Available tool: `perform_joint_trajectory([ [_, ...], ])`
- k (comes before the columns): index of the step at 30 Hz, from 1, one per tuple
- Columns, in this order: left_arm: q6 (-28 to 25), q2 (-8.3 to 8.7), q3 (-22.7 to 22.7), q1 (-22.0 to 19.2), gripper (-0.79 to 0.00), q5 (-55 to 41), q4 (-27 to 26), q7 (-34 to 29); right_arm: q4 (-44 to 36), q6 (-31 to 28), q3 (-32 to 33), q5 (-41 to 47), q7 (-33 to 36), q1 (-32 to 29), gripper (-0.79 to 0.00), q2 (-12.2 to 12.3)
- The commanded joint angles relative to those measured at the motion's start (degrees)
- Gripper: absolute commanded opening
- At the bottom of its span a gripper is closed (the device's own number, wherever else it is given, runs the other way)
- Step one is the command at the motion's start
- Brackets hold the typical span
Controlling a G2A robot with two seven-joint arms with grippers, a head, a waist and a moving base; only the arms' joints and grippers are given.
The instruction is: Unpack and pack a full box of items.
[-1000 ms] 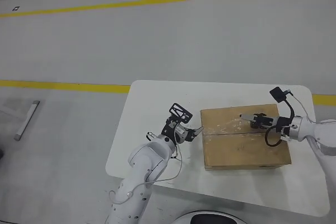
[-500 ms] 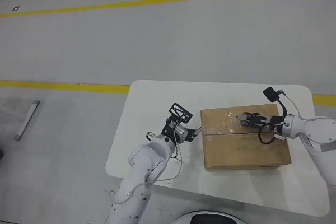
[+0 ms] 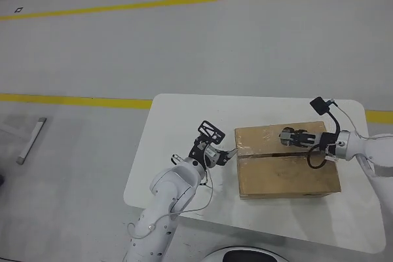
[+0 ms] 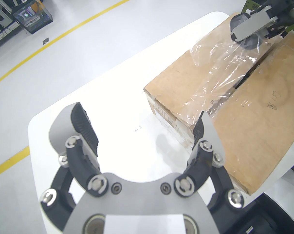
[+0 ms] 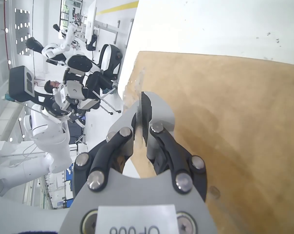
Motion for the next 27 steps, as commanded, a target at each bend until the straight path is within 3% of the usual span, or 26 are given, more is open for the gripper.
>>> perform_joint_trajectory([
  [1,0.0,0.00,0.0,0.0,0.000,0.0,0.0,0.0,-2.0,0.6,1.1,0.1,0.8,-1.1,-0.785,0.3],
  [8,0.0,0.00,0.0,0.0,0.000,0.0,0.0,0.0,-7.3,3.2,3.5,-0.3,2.7,-4.9,-0.785,1.1],
  [22,0.0,0.00,0.0,0.0,0.000,0.0,0.0,0.0,-12.1,4.9,3.4,11.2,2.1,-6.3,-0.785,1.1],
  [27,0.0,0.00,0.0,0.0,0.000,0.0,0.0,0.0,-11.3,5.3,3.1,7.3,2.3,-7.0,-0.785,1.5],
])
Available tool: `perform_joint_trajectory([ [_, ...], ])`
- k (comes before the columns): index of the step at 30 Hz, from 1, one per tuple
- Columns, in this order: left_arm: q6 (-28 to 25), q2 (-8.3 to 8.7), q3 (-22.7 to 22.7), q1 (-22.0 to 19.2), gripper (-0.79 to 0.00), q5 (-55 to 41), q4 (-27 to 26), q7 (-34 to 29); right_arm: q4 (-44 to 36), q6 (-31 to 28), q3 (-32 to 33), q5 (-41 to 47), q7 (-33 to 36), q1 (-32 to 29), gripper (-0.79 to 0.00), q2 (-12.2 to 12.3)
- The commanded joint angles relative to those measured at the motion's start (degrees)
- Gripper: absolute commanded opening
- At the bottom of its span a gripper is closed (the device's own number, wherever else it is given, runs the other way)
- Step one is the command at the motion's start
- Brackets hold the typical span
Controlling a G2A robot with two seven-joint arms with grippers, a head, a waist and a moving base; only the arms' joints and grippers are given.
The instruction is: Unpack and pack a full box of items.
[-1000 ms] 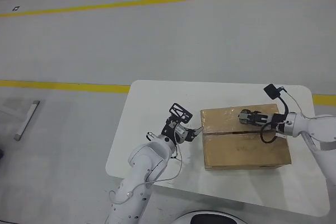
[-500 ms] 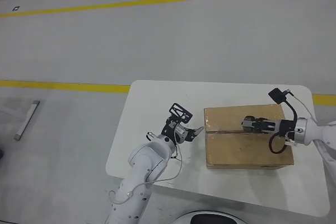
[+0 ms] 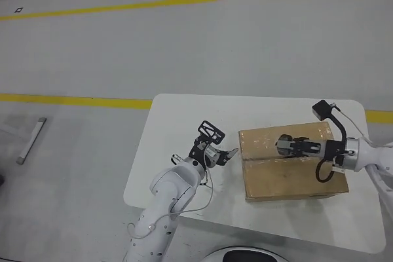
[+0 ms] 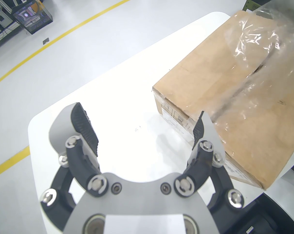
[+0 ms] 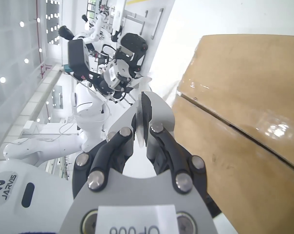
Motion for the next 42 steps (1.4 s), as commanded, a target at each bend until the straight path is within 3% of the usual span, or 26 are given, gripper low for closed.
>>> perform_joint_trajectory([
  [1,0.0,0.00,0.0,0.0,0.000,0.0,0.0,0.0,0.7,-0.1,0.2,-1.2,0.0,-0.6,-0.785,0.2],
  [3,0.0,0.00,0.0,0.0,0.000,0.0,0.0,0.0,1.1,-0.3,0.6,-5.9,-0.4,-1.1,-0.785,0.5],
  [13,0.0,0.00,0.0,0.0,0.000,0.0,0.0,0.0,2.7,-0.4,2.5,-12.5,-1.3,-3.0,-0.785,1.4],
  [24,0.0,0.00,0.0,0.0,0.000,0.0,0.0,0.0,2.6,-4.3,3.9,-13.3,-3.7,-5.8,-0.785,1.9],
  [42,0.0,0.08,-0.1,0.9,0.000,-1.9,-1.4,0.4,3.6,-5.6,1.6,-18.0,-7.1,-5.7,-0.785,2.2],
])
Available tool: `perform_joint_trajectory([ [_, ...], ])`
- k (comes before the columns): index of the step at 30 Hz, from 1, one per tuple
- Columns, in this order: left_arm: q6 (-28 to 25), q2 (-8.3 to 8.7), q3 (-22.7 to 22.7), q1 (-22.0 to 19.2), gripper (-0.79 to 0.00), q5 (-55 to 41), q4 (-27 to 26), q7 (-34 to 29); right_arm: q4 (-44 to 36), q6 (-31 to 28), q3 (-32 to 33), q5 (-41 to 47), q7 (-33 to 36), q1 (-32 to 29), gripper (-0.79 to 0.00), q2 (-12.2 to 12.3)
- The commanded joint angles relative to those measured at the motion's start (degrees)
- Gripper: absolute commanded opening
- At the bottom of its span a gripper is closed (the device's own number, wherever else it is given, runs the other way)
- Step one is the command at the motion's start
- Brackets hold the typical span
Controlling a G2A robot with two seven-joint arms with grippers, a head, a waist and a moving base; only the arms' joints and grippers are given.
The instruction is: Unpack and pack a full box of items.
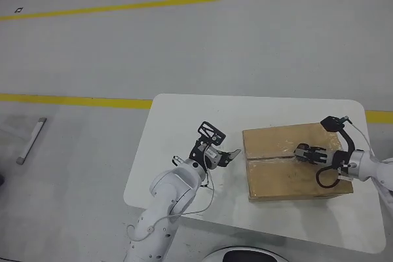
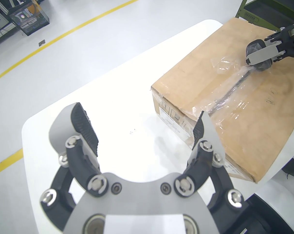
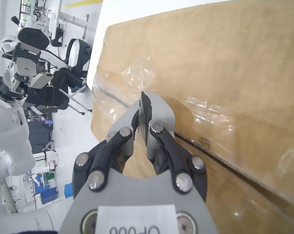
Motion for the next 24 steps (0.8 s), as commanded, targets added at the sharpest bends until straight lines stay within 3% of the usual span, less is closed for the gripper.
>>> perform_joint_trajectory([
  [1,0.0,0.00,0.0,0.0,0.000,0.0,0.0,0.0,0.1,-0.1,-0.2,-0.1,0.0,0.1,-0.785,0.0],
  [8,-0.9,0.36,-0.9,1.6,0.000,0.0,-1.6,1.0,0.4,-0.2,-0.5,0.0,-0.5,0.2,-0.785,0.1],
  [9,-0.8,0.33,-0.9,1.7,-0.434,-0.7,-1.6,1.5,0.3,-0.3,-0.5,0.0,-0.6,0.3,-0.785,0.2],
  [10,-0.8,0.27,-0.7,1.7,-0.557,-1.7,-1.4,1.9,0.3,-0.3,-0.4,0.0,-0.6,0.3,-0.785,0.2],
  [11,-1.1,0.20,-0.3,1.4,-0.763,-2.3,-1.2,2.1,0.2,-0.3,-0.3,0.0,-0.8,0.2,-0.785,0.2],
  [24,-3.0,-1.76,8.4,-6.8,-0.785,-5.6,9.8,5.2,-0.5,-1.0,1.0,1.2,-2.7,-1.4,-0.785,0.5],
])
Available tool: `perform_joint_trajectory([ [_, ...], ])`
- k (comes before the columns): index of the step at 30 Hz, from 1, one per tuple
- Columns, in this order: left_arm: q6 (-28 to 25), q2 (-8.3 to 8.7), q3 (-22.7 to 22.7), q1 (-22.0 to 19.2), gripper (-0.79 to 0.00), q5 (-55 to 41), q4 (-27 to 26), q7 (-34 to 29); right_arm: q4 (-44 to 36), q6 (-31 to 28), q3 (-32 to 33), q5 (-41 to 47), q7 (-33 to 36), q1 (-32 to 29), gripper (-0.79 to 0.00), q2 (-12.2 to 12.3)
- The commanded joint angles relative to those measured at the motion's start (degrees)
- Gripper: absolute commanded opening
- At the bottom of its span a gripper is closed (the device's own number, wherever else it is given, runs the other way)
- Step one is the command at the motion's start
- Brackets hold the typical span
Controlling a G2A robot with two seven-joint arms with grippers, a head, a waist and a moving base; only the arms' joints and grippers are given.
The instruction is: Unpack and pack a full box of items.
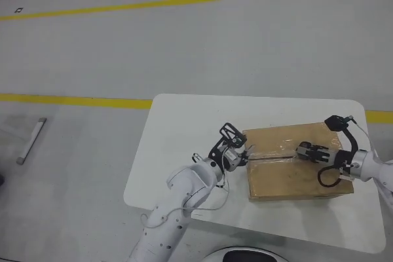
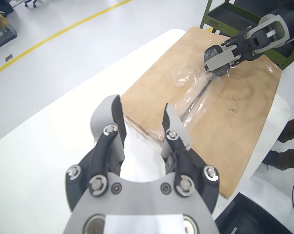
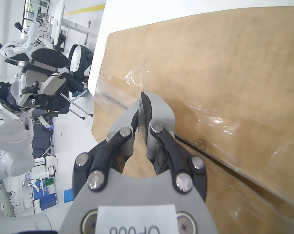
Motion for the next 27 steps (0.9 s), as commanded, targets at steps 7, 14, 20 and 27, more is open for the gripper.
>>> perform_joint_trajectory([
  [7,-1.1,-0.58,2.0,-1.8,-0.785,-1.6,2.6,0.1,-0.4,-0.6,0.5,0.2,-0.5,-1.0,-0.785,0.2],
  [14,-3.2,-0.86,3.6,-2.5,-0.785,-2.9,3.9,-1.4,-0.3,-0.8,0.3,0.2,-0.7,-1.0,-0.785,0.3],
  [20,-3.9,-1.10,4.8,-3.1,-0.785,-2.6,5.0,-1.8,0.1,-0.9,0.0,0.3,-0.7,-0.7,-0.785,0.3],
  [27,-3.9,-1.39,5.7,-4.0,-0.785,-2.3,7.3,-2.1,0.4,-0.9,-0.2,0.8,-0.6,-0.6,-0.785,0.4],
])
